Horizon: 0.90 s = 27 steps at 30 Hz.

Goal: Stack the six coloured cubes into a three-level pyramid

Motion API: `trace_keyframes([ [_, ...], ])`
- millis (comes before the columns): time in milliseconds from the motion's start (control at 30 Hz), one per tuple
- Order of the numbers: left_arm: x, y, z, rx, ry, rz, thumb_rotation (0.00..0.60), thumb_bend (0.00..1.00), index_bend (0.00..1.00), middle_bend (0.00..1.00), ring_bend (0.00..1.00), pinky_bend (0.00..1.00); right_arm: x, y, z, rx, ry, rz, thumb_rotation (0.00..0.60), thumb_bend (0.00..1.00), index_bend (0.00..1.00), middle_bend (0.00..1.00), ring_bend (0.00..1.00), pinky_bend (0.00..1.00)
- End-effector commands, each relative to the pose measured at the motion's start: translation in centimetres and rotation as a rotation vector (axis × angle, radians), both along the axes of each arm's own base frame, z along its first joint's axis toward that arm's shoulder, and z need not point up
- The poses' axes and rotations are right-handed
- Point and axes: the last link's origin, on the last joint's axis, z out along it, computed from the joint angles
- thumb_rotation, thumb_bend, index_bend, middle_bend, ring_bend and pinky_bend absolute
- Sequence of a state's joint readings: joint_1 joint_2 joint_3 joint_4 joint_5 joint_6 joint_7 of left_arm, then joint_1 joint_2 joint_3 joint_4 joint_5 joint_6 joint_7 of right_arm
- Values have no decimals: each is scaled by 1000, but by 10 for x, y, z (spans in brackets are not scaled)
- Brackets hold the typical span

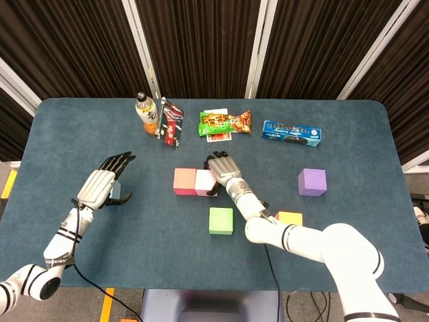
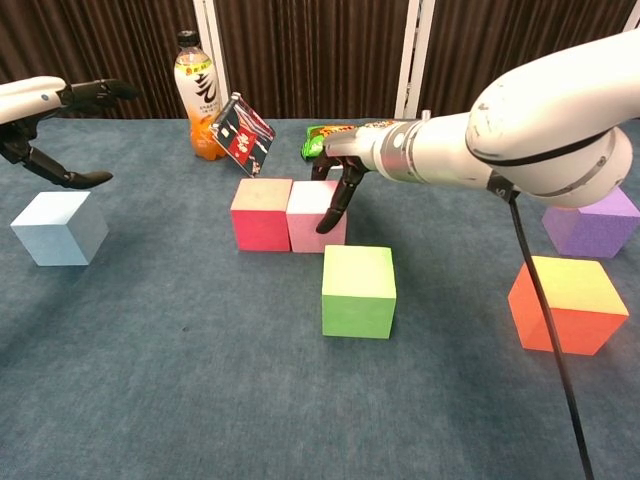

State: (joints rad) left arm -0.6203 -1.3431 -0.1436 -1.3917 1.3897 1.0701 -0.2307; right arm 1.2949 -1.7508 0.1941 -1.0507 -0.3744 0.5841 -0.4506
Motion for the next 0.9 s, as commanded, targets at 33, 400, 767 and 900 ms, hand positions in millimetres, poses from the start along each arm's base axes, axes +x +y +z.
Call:
trace_keyframes([
  [33, -1, 0, 0, -2, 1, 2, 600, 339, 0, 0, 0, 77, 1, 0, -1, 2, -4, -1, 600, 259, 477, 256, 110, 162],
  [400, -3, 1, -2, -8, -1, 6, 600, 340, 0, 0, 0, 75, 0, 3, -7, 26, 12, 3, 600, 259, 239, 252, 109, 147],
  [767, -2, -2, 2, 1, 3, -10, 600, 341, 0, 0, 0, 75, -32, 9, 51, -66, -4, -9, 600, 260, 52, 193, 64, 128],
  [900, 0, -3, 5, 7, 0, -17, 600, 341, 0, 0, 0, 75, -68, 19, 100, -153, -4, -50, 600, 259, 80, 193, 64, 128],
])
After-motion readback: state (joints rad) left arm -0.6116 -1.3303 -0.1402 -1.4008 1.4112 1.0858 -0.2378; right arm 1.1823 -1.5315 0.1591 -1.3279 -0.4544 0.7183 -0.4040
